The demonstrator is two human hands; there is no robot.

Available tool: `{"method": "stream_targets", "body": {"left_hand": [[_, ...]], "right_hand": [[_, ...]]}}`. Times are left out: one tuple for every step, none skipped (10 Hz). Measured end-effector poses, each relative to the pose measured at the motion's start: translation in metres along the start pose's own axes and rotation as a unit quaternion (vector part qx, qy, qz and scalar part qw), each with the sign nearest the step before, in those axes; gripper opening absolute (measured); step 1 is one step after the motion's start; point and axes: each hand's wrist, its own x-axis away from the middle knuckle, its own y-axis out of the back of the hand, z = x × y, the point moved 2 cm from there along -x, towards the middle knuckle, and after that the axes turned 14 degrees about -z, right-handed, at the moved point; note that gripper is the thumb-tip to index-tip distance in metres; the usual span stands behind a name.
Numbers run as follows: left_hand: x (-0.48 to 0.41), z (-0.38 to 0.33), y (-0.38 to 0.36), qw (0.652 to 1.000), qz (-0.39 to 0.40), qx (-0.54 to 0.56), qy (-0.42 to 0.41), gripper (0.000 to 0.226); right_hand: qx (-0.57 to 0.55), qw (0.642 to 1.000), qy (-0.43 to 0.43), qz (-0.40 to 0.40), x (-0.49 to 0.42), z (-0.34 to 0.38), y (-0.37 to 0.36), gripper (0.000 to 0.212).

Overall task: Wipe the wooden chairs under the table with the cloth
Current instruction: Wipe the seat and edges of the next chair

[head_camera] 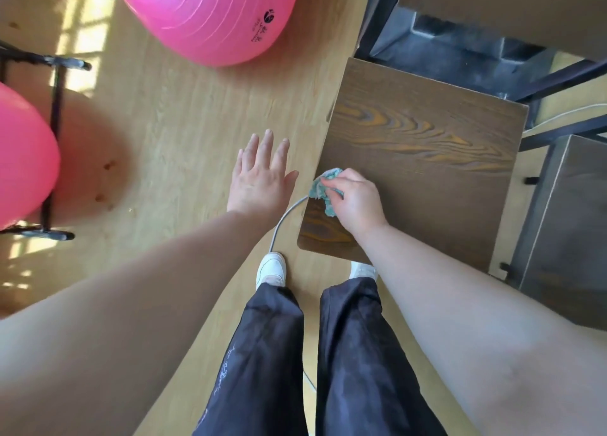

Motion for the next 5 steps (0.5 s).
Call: {"method": "stream_targets", "body": {"left_hand": [[0.015,0.003,-0.005,1.000,0.010,-0.002,-0.010,0.060],[0.026,0.005,-0.008,1.000,0.021,-0.007,-0.017,0.060],[0.032,0.003,-0.008,0.999,0.026,-0.016,-0.025,0.060],[0.034,-0.002,-0.007,0.999,0.032,-0.024,-0.033,0.060],[0.032,-0.012,-0.006,0.998,0.031,-0.032,-0.038,0.060]], "right_hand": [[-0.003,1.000,0.000,0.005,0.028,0.001,-0.004,0.025],[-0.005,1.000,0.000,0.011,0.055,0.001,-0.009,0.025],[-0.017,1.000,0.004,0.006,0.081,-0.001,-0.016,0.022],[-0.024,1.000,0.005,0.006,0.100,-0.002,-0.019,0.019],[-0.031,0.999,-0.013,0.042,0.101,-0.001,-0.017,0.020]]}}
